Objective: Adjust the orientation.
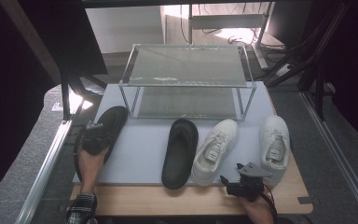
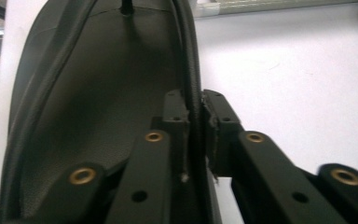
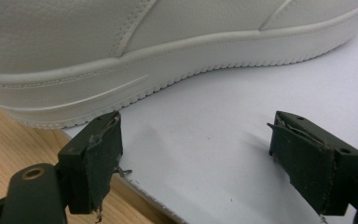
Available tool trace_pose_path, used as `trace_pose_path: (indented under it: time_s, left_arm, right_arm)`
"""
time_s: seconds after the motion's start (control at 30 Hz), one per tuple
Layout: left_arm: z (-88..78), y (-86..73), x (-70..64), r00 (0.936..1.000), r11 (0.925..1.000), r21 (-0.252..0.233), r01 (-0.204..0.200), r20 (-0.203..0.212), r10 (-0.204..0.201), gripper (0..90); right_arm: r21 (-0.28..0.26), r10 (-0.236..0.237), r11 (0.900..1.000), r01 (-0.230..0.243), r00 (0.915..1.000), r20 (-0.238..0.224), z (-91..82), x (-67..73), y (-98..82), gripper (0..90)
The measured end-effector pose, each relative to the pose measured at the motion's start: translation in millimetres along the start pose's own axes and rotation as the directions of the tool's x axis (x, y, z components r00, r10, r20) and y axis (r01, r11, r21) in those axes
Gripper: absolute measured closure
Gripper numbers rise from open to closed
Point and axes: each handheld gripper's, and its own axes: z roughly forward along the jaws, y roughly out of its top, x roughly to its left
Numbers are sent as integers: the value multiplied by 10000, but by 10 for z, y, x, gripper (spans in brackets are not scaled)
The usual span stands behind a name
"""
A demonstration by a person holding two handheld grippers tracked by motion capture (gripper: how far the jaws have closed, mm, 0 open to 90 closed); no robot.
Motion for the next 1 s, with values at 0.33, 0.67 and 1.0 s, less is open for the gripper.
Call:
trace_pose_path:
  time_s: [0.33, 0.67, 1.0]
  left_arm:
    - [-81, -14, -3, 9992, 9999, -147, -51, -390, 46, 838]
    - [-310, -87, -5, 9989, 9991, -270, -337, -345, 328, 838]
    - [-580, -185, -20, 9982, 9974, -410, -587, -138, 582, 838]
  right_arm:
    - [0, 6, 10000, -6, 10000, -1, 0, 0, 0, 172]
    - [1, 6, 10000, -6, 10000, 2, 0, 1, 0, 172]
    - [4, 0, 10000, 0, 10000, 2, 0, 1, 0, 172]
